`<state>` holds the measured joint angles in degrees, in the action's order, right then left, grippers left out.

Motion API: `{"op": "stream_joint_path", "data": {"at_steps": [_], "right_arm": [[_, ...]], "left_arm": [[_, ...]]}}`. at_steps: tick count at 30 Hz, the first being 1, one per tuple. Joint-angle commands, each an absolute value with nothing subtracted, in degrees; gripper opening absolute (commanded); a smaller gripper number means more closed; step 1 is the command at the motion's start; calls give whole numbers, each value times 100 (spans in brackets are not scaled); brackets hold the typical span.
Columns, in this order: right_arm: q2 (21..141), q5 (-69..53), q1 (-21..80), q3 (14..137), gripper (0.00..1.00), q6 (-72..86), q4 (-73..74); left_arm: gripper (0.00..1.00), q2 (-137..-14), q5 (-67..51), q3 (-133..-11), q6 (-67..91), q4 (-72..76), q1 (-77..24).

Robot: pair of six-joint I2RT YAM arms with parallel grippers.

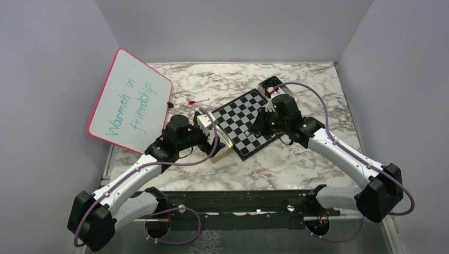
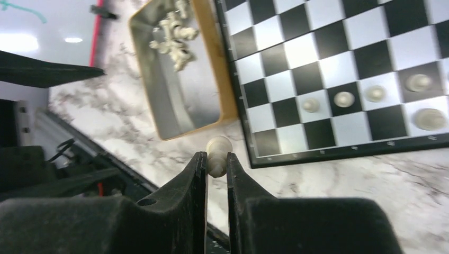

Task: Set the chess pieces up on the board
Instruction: Place the chess piece on the chessboard.

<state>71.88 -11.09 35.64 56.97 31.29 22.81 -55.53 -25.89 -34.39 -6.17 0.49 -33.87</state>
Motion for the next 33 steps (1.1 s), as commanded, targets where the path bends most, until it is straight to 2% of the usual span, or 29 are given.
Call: {"op": "stream_joint_path", "data": {"at_steps": [1, 4, 11, 16, 20, 24, 33], "right_arm": [[6913, 172, 3585, 5753, 17, 2632, 2896], [6842, 553, 3587, 5689, 17, 2489, 3010], [6905, 963, 3588, 5345, 17, 2402, 2840], [7115, 1192, 3586, 5103, 17, 2370, 2579], [7286, 1433, 3580, 5001, 17, 2336, 2422], [7516, 1396, 3577, 4997, 17, 2435, 2311], [7940, 1441, 3583, 4971, 18, 2446, 2042]], "left_arm": [[99, -5637, -1308, -3901, -95, -668, -3381], [99, -5856, -1214, -4067, -28, -971, -3287], [99, -6051, -1928, -4065, 847, -934, -2527], [99, -5964, -1847, -3913, 1234, -976, -2165], [99, -5993, -1416, -3958, 1612, -1325, -2127], [99, -6113, -1813, -3993, 1418, -1596, -2118], [99, -6151, -1622, -4048, 1284, -1765, -2118]]}}
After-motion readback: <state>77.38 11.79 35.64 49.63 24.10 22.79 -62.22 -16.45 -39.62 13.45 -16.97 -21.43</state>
